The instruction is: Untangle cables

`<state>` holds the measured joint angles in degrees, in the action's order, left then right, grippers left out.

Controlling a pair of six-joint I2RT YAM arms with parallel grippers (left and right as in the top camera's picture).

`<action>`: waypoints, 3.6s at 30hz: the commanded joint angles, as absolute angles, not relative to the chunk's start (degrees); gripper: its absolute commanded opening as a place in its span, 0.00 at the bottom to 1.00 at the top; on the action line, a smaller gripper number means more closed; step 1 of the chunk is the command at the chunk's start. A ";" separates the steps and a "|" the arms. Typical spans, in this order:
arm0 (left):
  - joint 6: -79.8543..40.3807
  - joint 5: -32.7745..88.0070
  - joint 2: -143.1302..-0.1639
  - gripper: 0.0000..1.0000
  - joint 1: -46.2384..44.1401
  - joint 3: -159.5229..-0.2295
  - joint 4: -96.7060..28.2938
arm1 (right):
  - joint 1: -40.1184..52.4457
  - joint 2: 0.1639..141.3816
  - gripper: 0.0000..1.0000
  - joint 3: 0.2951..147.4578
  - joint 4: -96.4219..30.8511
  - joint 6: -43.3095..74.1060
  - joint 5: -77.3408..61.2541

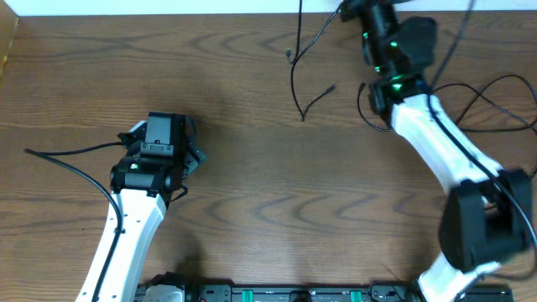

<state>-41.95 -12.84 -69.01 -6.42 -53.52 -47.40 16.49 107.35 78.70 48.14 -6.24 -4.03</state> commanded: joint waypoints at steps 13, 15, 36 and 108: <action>-41.58 -14.22 -69.23 0.98 -6.17 -54.59 -47.53 | 15.86 125.93 0.01 79.61 37.06 -7.11 -3.49; -41.58 -14.22 -69.23 0.98 -6.17 -54.59 -47.53 | 15.92 126.74 0.01 79.61 33.78 -7.11 -5.52; -41.58 -14.22 -69.23 0.98 -6.17 -54.59 -47.53 | 13.78 126.30 0.99 83.57 8.99 13.15 -34.68; -41.58 -14.22 -69.23 0.98 -6.17 -54.59 -47.53 | 29.74 113.58 0.54 69.41 -20.56 -24.71 -1.34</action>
